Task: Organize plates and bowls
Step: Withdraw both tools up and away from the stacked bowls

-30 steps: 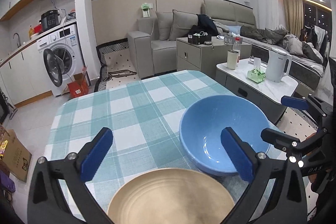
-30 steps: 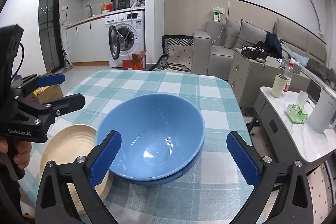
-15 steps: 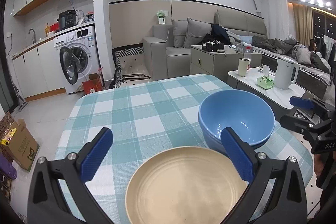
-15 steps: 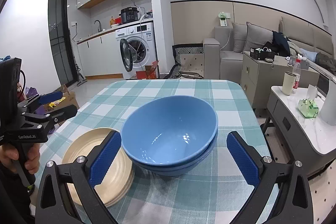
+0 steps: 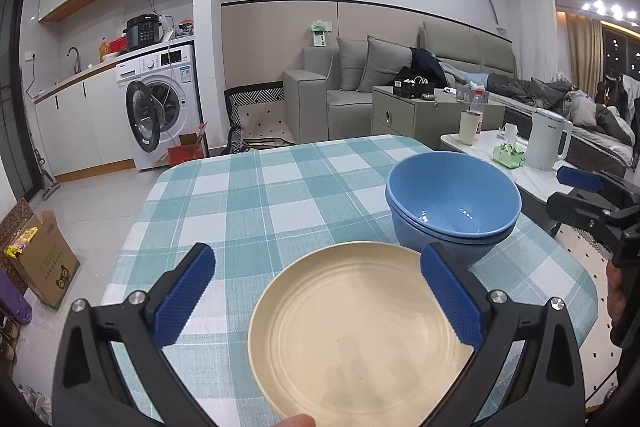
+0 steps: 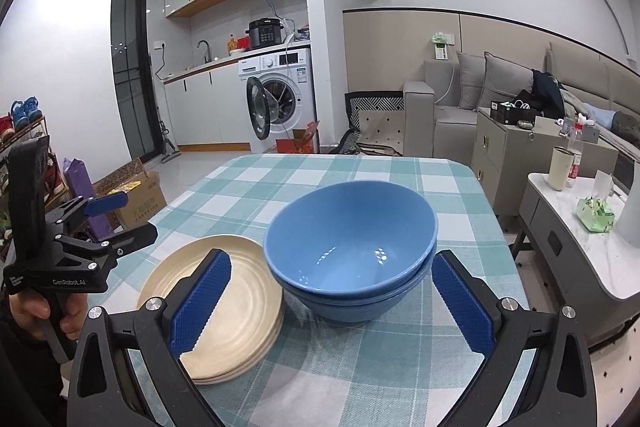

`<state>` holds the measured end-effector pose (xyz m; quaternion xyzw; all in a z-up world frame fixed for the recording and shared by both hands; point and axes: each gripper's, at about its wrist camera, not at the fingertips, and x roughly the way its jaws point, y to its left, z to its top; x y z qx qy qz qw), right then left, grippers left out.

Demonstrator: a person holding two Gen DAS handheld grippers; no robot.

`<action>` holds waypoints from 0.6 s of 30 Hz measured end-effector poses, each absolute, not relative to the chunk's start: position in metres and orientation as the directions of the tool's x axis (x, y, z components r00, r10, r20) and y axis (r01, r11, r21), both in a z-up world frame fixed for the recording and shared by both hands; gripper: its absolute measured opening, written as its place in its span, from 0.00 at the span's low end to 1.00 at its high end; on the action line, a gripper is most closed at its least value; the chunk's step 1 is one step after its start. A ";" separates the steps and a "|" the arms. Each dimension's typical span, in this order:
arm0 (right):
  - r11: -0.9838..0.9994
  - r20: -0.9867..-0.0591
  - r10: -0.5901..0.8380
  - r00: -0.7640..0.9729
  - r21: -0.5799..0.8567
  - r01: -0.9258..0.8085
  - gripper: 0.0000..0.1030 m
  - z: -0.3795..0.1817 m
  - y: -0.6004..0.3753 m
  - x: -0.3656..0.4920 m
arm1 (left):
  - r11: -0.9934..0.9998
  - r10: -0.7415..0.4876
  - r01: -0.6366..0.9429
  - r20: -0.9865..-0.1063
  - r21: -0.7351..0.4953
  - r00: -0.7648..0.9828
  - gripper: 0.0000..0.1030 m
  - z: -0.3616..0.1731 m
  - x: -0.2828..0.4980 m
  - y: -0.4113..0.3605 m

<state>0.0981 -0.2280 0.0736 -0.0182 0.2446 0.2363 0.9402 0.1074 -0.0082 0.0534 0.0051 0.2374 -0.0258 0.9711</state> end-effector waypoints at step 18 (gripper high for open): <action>0.869 -0.413 0.475 0.777 0.084 -0.487 0.99 0.075 -0.230 0.063 | 0.999 -0.036 0.045 -0.429 0.011 0.903 1.00 0.039 0.067 -0.010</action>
